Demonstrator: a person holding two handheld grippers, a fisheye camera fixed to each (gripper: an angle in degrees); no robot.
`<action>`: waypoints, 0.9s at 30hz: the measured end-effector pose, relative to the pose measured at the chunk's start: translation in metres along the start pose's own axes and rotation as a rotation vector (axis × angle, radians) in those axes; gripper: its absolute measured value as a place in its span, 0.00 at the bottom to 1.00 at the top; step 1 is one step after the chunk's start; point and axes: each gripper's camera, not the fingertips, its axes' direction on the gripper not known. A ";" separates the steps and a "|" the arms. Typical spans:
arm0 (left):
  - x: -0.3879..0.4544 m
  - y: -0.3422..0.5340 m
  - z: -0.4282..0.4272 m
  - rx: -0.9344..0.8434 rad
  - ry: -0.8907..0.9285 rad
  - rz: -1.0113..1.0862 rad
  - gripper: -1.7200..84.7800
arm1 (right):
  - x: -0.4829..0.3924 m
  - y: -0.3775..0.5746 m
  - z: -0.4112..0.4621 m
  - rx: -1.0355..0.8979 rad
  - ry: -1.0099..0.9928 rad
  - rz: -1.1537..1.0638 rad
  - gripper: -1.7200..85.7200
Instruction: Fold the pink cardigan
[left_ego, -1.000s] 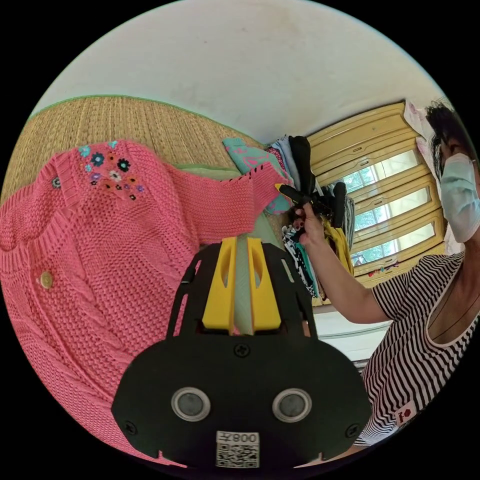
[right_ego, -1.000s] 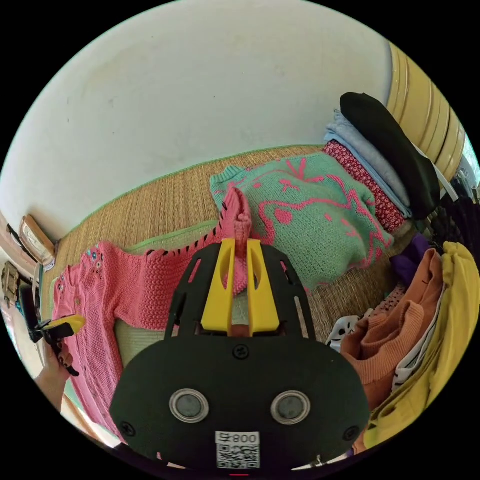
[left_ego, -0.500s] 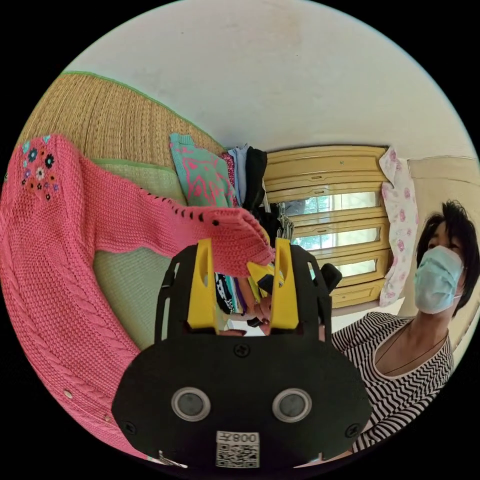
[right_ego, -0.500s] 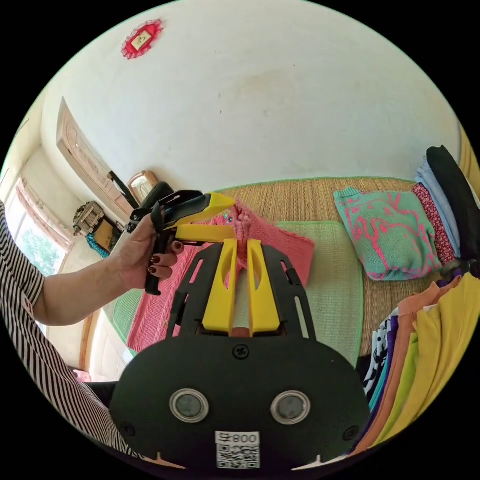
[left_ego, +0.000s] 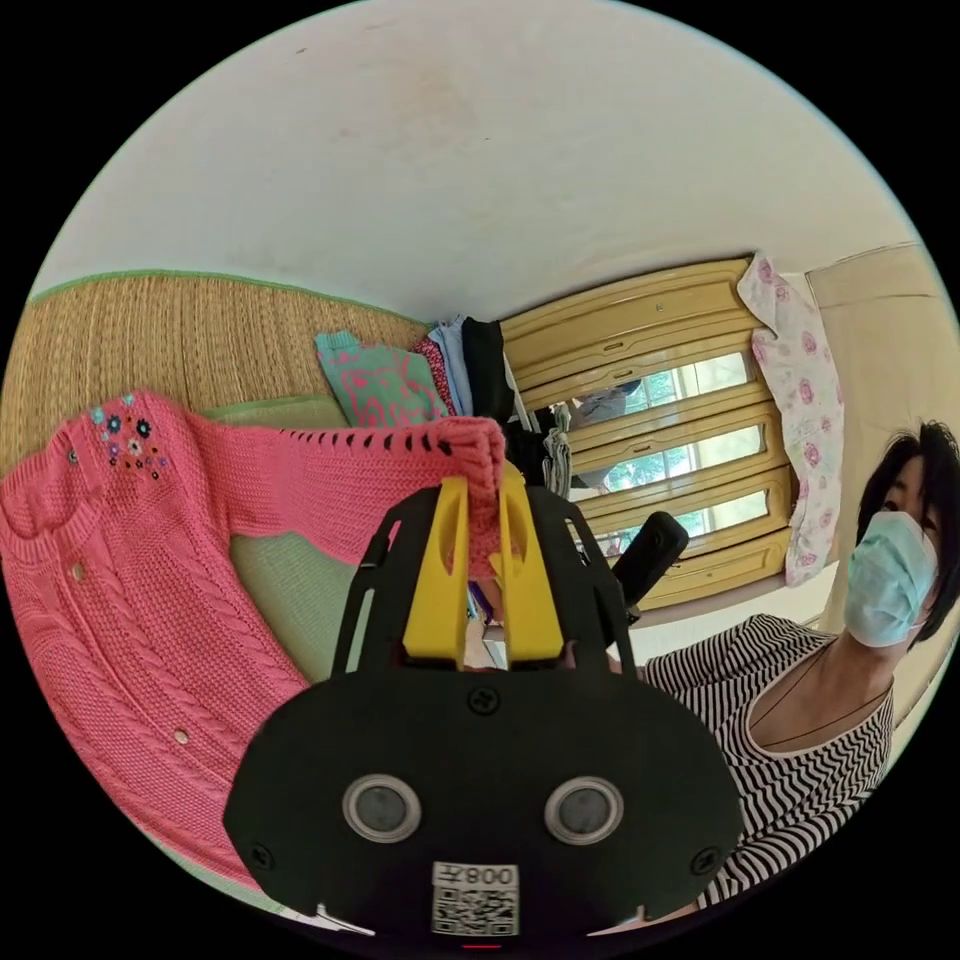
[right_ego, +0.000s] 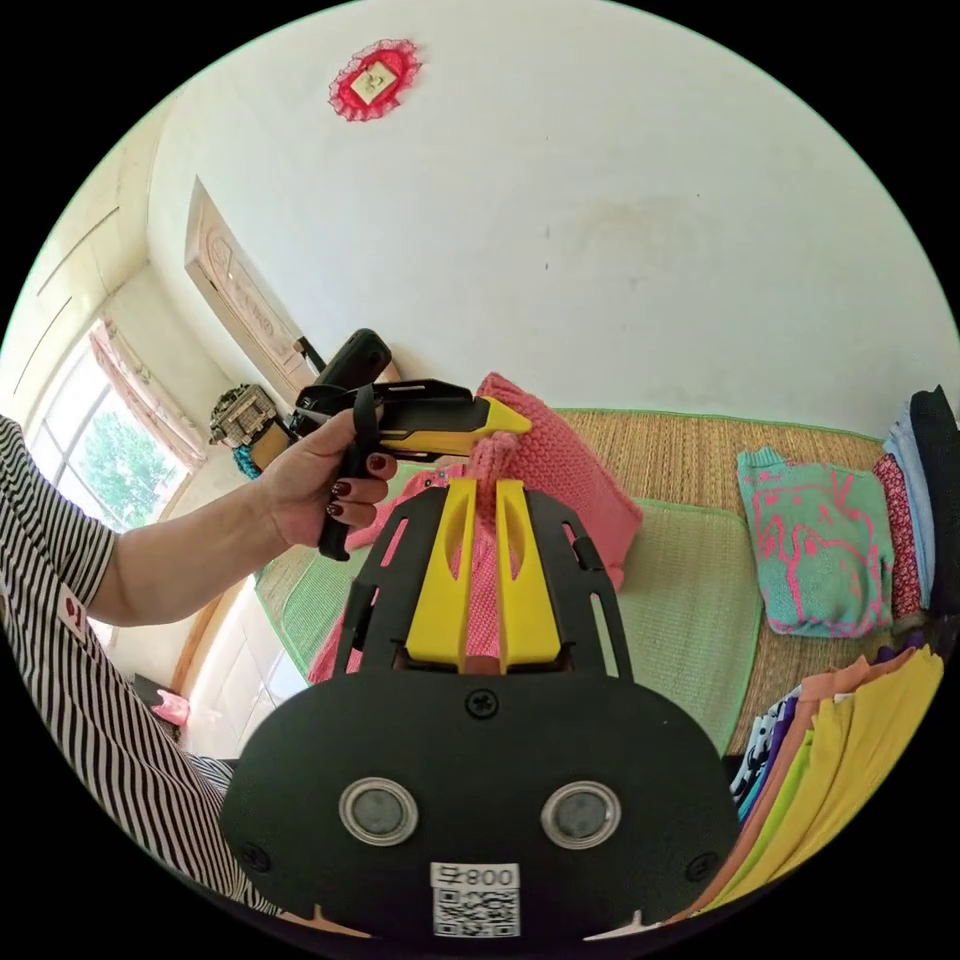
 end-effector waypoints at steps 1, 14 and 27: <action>0.005 0.002 -0.016 0.016 -0.010 0.023 0.08 | -0.010 -0.009 0.002 0.016 -0.026 -0.013 0.05; -0.054 0.088 -0.186 0.167 -0.190 -0.076 0.08 | -0.131 -0.076 0.127 -0.121 -0.255 -0.202 0.05; -0.231 0.172 -0.268 0.169 -0.251 -0.345 0.07 | -0.194 -0.088 0.343 -0.460 -0.379 -0.201 0.06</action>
